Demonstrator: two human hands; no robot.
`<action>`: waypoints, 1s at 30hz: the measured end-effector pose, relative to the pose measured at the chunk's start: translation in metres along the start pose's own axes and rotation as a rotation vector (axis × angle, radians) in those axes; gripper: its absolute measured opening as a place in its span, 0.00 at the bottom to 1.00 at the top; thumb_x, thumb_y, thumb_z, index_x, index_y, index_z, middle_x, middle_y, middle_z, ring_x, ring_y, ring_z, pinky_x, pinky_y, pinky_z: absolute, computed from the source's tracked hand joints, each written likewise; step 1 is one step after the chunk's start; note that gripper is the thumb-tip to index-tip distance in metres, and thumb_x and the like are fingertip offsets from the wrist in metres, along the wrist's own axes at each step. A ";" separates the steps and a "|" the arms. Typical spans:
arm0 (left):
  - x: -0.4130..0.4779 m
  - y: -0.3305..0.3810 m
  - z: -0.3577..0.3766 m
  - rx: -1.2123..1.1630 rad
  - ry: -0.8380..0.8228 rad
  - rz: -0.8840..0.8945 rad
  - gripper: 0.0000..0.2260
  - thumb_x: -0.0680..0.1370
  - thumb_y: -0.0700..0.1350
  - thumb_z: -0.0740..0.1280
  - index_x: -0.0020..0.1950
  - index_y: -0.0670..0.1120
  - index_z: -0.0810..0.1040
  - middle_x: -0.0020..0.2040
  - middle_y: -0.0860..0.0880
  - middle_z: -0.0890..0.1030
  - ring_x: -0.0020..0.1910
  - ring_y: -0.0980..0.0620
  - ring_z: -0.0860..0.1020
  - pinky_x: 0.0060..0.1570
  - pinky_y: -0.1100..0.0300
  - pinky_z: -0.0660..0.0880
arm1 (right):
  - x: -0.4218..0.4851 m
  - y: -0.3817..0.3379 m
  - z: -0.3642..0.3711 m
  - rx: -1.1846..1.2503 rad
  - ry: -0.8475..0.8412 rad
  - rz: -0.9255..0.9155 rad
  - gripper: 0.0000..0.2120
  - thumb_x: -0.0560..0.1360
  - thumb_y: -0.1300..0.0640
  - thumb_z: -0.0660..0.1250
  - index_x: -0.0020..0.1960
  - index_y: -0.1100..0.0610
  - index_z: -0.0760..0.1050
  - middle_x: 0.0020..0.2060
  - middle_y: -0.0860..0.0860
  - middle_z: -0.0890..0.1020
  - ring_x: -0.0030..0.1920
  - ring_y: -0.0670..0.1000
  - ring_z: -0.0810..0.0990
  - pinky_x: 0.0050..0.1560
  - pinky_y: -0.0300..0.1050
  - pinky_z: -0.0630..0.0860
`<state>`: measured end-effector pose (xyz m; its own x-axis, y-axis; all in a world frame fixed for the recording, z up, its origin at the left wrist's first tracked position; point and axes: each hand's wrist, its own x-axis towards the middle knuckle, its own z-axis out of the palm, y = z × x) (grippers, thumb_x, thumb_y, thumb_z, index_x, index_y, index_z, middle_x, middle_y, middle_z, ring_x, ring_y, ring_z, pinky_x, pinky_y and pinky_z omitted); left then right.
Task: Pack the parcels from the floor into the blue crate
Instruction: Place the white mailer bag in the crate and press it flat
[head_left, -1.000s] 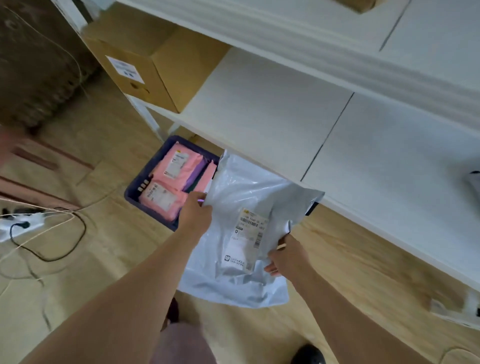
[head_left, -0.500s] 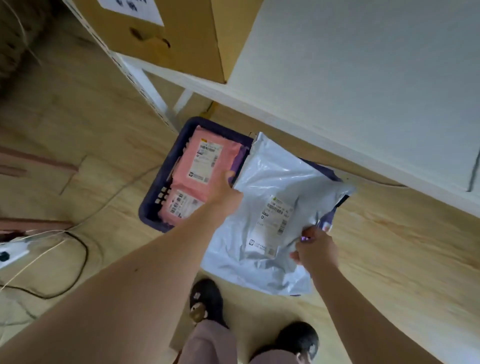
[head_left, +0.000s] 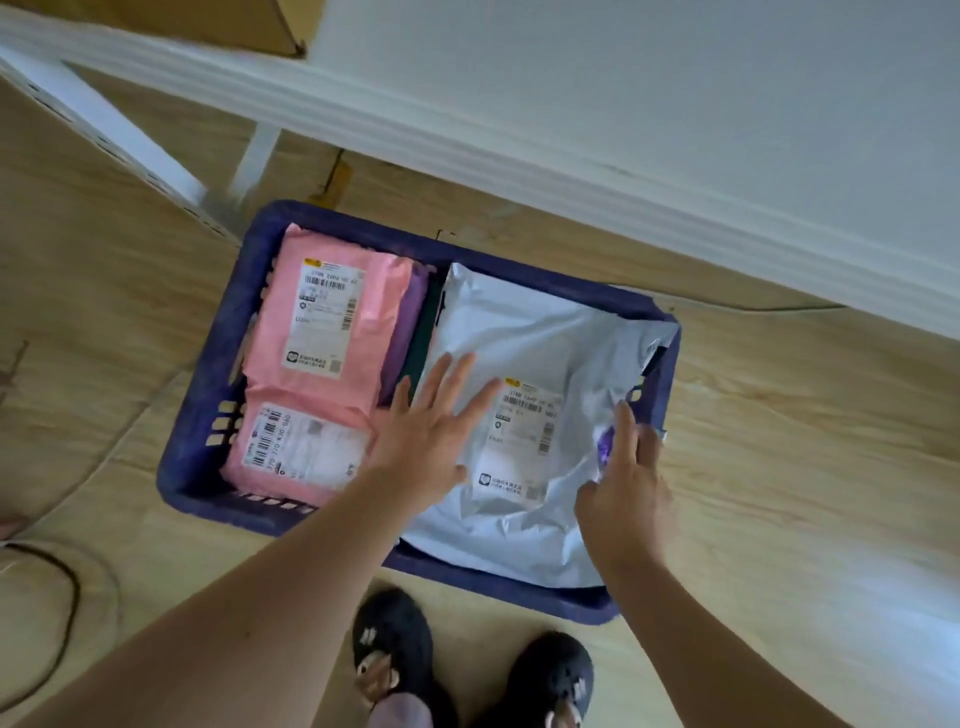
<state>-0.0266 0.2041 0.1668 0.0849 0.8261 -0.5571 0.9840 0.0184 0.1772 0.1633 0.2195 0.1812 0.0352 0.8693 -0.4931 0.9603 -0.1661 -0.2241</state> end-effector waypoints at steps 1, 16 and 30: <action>0.001 0.002 0.008 0.077 -0.064 0.033 0.50 0.72 0.57 0.69 0.75 0.56 0.31 0.73 0.46 0.26 0.75 0.44 0.32 0.73 0.40 0.46 | -0.002 0.001 0.003 -0.100 0.070 -0.116 0.43 0.68 0.67 0.66 0.76 0.48 0.50 0.73 0.53 0.60 0.64 0.60 0.72 0.41 0.48 0.76; 0.027 -0.002 0.037 0.254 -0.135 0.003 0.61 0.64 0.63 0.74 0.69 0.53 0.22 0.69 0.41 0.22 0.69 0.40 0.25 0.70 0.38 0.38 | 0.035 -0.002 0.033 -0.314 0.064 -0.350 0.37 0.74 0.59 0.64 0.77 0.61 0.49 0.76 0.62 0.49 0.77 0.61 0.47 0.75 0.52 0.44; 0.043 -0.014 0.067 0.220 -0.097 0.040 0.63 0.61 0.66 0.74 0.72 0.53 0.26 0.67 0.43 0.21 0.69 0.43 0.25 0.67 0.48 0.32 | 0.037 -0.008 0.096 -0.429 -0.268 -0.269 0.64 0.65 0.42 0.74 0.71 0.51 0.21 0.74 0.64 0.34 0.75 0.65 0.39 0.75 0.59 0.42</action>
<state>-0.0259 0.2016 0.0866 0.1287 0.7657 -0.6302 0.9891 -0.1451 0.0258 0.1304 0.2078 0.0841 -0.2433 0.6974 -0.6741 0.9542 0.2970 -0.0371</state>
